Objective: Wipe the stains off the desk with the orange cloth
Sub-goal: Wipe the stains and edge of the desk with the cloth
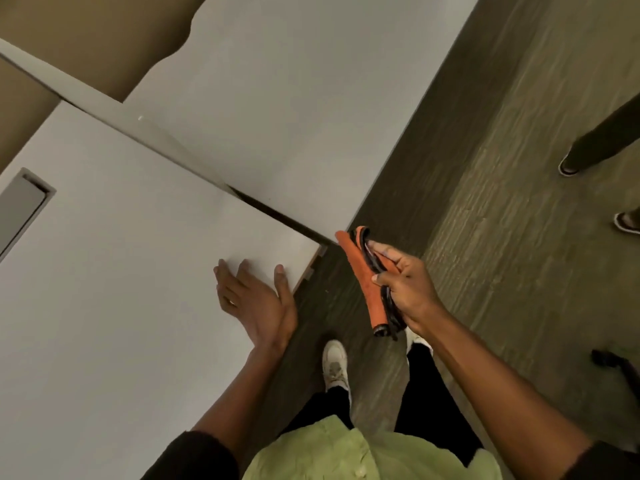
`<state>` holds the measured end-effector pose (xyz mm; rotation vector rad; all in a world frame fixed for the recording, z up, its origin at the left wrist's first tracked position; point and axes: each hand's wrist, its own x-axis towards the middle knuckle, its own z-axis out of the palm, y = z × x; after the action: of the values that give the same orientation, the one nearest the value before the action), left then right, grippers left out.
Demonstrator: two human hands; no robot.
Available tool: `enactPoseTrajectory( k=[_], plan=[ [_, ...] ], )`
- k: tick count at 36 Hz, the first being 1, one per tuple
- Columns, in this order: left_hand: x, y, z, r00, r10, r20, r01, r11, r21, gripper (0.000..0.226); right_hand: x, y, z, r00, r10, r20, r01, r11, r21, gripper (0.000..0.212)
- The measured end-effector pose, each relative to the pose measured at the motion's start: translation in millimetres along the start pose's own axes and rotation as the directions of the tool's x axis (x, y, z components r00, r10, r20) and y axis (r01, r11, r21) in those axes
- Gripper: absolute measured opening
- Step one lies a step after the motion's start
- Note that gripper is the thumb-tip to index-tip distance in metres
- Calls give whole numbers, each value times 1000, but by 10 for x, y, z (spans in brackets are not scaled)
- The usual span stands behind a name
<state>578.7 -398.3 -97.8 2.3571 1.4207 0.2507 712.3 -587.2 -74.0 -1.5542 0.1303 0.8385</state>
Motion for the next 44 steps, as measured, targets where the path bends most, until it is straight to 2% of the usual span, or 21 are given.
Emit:
enactPoseTrajectory(
  k=[2, 7, 10, 14, 18, 22, 26, 29, 33, 35, 37, 41, 44],
  plan=[
    [86, 215, 115, 999, -39, -35, 39, 999, -8, 68, 96, -45, -67, 999, 1, 43, 0, 999, -42, 69],
    [201, 526, 290, 955, -270, -118, 267, 963, -42, 68, 298, -175, -186, 973, -72, 218, 103, 986, -131, 70],
    [198, 547, 338, 945, -291, -150, 289, 957, -32, 66, 389, -197, -211, 917, -159, 366, 251, 943, -220, 74],
    [207, 552, 337, 927, -309, -213, 300, 951, -71, 50, 452, -189, -172, 824, -236, 516, 428, 856, -291, 77],
    [235, 563, 314, 913, -310, -266, 298, 951, -85, 39, 488, -112, -72, 798, -236, 555, 461, 831, -310, 80],
    [220, 574, 373, 926, -269, -263, 284, 959, 18, 38, 505, -23, 11, 784, -258, 565, 481, 827, -290, 78],
    [224, 538, 404, 928, -265, -261, 288, 956, 52, 39, 586, -13, 108, 772, -290, 566, 514, 809, -286, 79],
    [219, 533, 421, 930, -262, -259, 286, 956, 61, 40, 771, -133, 283, 764, -263, 588, 510, 806, -301, 75],
    [220, 531, 432, 930, -258, -261, 284, 956, 67, 45, 1120, -473, 520, 658, -123, 743, 447, 857, -255, 65],
    [219, 535, 432, 933, -253, -256, 280, 957, 72, 47, 1318, -620, 600, 644, -65, 762, 499, 790, -355, 64],
    [217, 533, 431, 934, -256, -251, 283, 956, 77, 47, 1430, -693, 636, 644, -21, 765, 521, 744, -418, 65],
    [227, 519, 439, 936, -263, -235, 291, 952, 91, 45, 1344, -640, 508, 669, 55, 741, 429, 786, -445, 65],
    [220, 521, 433, 937, -264, -228, 292, 952, 96, 44, 1195, -514, 267, 695, 57, 717, 391, 807, -443, 72]
  ],
)
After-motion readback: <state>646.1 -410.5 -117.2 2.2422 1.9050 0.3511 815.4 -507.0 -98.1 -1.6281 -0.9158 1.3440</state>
